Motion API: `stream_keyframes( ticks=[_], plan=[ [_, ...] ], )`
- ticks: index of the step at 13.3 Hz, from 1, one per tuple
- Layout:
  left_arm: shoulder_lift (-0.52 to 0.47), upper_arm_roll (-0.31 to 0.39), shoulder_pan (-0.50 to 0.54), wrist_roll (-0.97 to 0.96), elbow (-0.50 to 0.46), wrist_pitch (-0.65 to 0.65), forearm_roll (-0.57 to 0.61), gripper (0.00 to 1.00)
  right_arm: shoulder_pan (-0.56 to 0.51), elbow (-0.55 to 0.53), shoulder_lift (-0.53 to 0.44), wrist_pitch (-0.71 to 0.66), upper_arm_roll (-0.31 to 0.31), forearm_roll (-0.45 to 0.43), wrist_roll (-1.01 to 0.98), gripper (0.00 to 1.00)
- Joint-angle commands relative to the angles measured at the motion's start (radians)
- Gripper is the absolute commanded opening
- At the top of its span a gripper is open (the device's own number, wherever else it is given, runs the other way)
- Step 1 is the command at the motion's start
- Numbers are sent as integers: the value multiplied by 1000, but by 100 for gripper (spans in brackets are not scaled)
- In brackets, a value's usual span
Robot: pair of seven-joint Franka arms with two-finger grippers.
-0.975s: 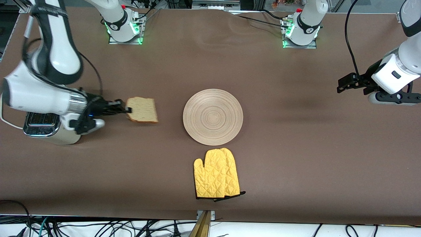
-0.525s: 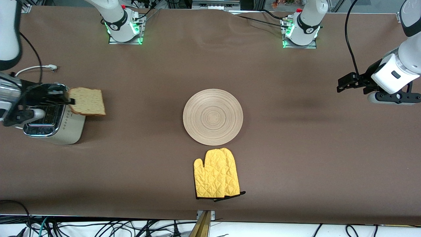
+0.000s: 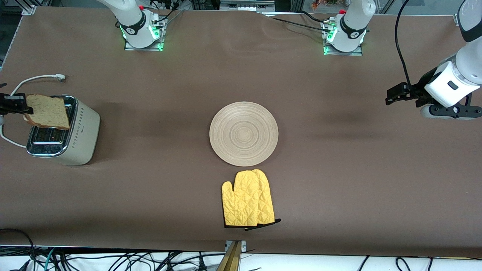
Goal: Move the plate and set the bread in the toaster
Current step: 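Lower the bread upright into a toaster slot with the right gripper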
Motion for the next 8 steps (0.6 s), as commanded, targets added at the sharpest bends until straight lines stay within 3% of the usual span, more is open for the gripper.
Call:
stream_keyframes(
  ticks=[1,8],
  plan=[
    [9,3,-6,-5,25,-21,9,100,-33,29,27,-11,-13,-22,-41,0],
    [9,3,-6,-5,25,-23,9,100,-44,29,79,64,-36,-31,54,0]
  ],
)
